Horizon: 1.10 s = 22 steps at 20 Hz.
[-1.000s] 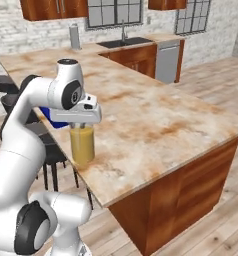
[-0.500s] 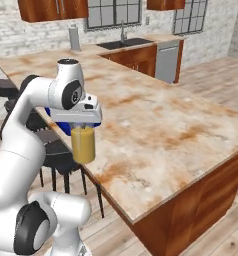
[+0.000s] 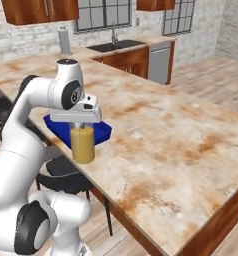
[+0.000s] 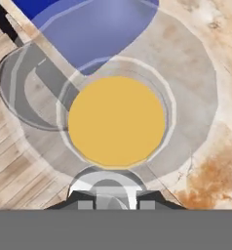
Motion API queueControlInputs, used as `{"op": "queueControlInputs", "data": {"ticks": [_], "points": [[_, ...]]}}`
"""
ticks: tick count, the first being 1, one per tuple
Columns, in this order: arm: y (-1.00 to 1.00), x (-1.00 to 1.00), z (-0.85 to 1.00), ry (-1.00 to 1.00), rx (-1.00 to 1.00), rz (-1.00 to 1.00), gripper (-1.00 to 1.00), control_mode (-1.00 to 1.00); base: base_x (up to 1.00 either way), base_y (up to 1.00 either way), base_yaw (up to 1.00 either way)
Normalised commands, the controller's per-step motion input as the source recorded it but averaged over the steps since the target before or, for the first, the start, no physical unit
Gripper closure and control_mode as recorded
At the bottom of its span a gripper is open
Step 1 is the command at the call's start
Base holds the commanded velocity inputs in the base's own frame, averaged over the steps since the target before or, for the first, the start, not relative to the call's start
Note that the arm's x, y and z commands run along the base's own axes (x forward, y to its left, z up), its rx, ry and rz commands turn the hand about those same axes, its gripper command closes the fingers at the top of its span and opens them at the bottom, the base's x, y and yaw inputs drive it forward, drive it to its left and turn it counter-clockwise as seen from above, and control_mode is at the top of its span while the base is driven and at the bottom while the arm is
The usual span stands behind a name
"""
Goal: There is a tray on the dining counter. Grab the cup, mug, and pitcher and place them on the tray. The pitcher may be placed next to the tray if it cannot fit the tray.
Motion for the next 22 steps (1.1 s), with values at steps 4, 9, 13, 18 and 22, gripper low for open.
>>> {"op": "queueControlInputs", "data": {"ticks": [4,9,13,18,22], "points": [[0.00,0.00,0.00,0.00,0.00,0.00,1.00,1.00,0.65,0.09,-0.10],[0.00,0.00,0.00,0.00,0.00,0.00,1.00,1.00,0.69,0.00,-0.01],[0.00,0.00,0.00,0.00,0.00,0.00,1.00,1.00,0.56,-0.07,0.00],[0.00,0.00,0.00,0.00,0.00,0.00,1.00,1.00,0.46,-0.05,0.00],[0.00,0.00,0.00,0.00,0.00,0.00,1.00,1.00,0.71,0.04,0.03]]}}
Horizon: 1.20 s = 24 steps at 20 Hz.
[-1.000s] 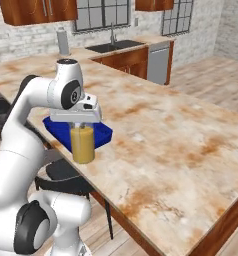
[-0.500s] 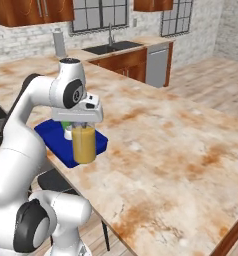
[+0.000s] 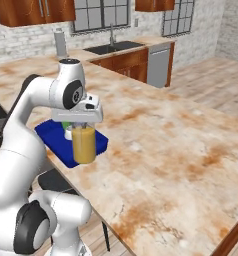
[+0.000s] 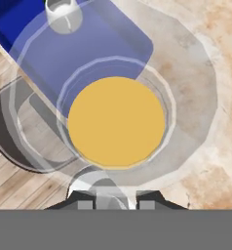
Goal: There is a tray on the dining counter. Grab the cup, mug, and pitcher and place them on the tray. The pitcher may be placed next to the tray if it cannot fit the tray.
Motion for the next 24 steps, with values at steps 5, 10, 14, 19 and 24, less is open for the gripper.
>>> {"op": "queueControlInputs", "data": {"ticks": [5,10,14,19,24], "points": [[0.19,0.83,0.00,0.00,0.00,0.08,1.00,-1.00,0.00,0.00,0.00],[0.19,0.77,0.00,0.00,0.00,0.07,1.00,-1.00,0.00,0.00,0.00],[0.17,0.56,0.00,-0.02,0.00,0.07,1.00,-1.00,0.00,0.00,0.00],[0.26,0.50,0.00,-0.02,0.00,0.05,1.00,-1.00,0.00,0.00,0.00],[0.29,0.35,-0.01,0.00,0.00,0.01,1.00,-1.00,0.00,0.00,0.00]]}}
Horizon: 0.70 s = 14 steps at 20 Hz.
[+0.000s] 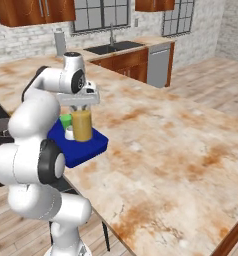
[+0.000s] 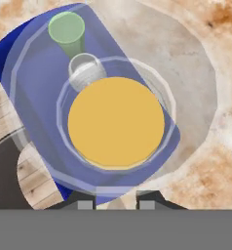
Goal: There is a tray on the dining counter. Grab the cup, mug, and pitcher and place them on the tray. The pitcher may be placed next to the tray if it cannot fit the tray.
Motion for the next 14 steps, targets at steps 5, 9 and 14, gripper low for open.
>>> {"op": "queueControlInputs", "data": {"ticks": [5,9,14], "points": [[0.30,0.16,-0.10,0.00,0.00,0.00,1.00,-1.00,0.00,0.00,0.00],[0.27,0.19,-0.20,0.00,0.00,0.00,1.00,-1.00,0.00,0.00,0.00],[0.09,0.23,-0.23,0.00,0.00,0.00,1.00,-1.00,0.00,0.00,0.00]]}}
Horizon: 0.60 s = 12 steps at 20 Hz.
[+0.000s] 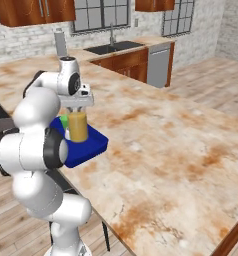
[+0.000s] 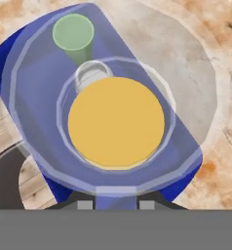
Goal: There is a tray on the dining counter. Grab the cup, mug, and pitcher and place them on the tray. The pitcher may be placed next to the tray if it cannot fit the tray.
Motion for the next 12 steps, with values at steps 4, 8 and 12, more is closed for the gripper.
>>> {"op": "queueControlInputs", "data": {"ticks": [4,8,12], "points": [[0.02,0.27,-0.31,0.00,0.00,0.00,1.00,-1.00,0.00,0.00,0.00],[0.00,0.18,-0.29,0.00,0.02,0.00,1.00,-1.00,0.00,0.00,0.00],[0.00,0.04,-0.25,0.00,0.01,0.00,1.00,-1.00,0.00,0.00,0.00]]}}
